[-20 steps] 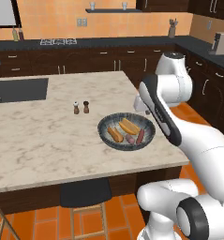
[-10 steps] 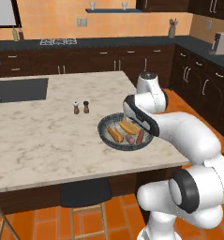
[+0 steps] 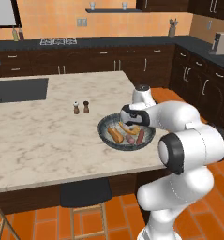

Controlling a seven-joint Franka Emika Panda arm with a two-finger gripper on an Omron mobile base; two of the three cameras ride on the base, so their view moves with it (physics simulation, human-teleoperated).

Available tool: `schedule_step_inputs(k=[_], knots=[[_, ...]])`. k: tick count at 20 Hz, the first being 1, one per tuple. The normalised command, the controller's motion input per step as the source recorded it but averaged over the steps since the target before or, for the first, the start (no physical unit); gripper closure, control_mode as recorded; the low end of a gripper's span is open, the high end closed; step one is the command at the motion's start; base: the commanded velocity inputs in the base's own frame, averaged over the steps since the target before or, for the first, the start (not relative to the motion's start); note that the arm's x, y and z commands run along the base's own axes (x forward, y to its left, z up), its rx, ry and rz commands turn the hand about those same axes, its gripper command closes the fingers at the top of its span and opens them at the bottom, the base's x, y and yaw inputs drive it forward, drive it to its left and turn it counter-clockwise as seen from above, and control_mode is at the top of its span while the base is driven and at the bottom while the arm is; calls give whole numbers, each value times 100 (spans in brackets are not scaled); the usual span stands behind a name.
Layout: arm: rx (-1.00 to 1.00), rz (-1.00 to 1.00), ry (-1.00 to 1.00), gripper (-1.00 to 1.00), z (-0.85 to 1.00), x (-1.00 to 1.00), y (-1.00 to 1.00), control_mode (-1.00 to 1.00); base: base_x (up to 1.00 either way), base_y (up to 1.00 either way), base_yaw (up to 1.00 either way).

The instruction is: Place one bun and one sausage from the bowl on each plate.

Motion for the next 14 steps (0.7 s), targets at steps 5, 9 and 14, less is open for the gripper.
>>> schedule_step_inputs(k=[5,9,14], knots=[[-3,-2,-5,-100,-30,33,19,-100,0,0,0],[-2,-7,0,-100,-33,28,19,-100,0,0,0],[-7,-4,0,-100,-29,45,-12,-100,0,0,0]])
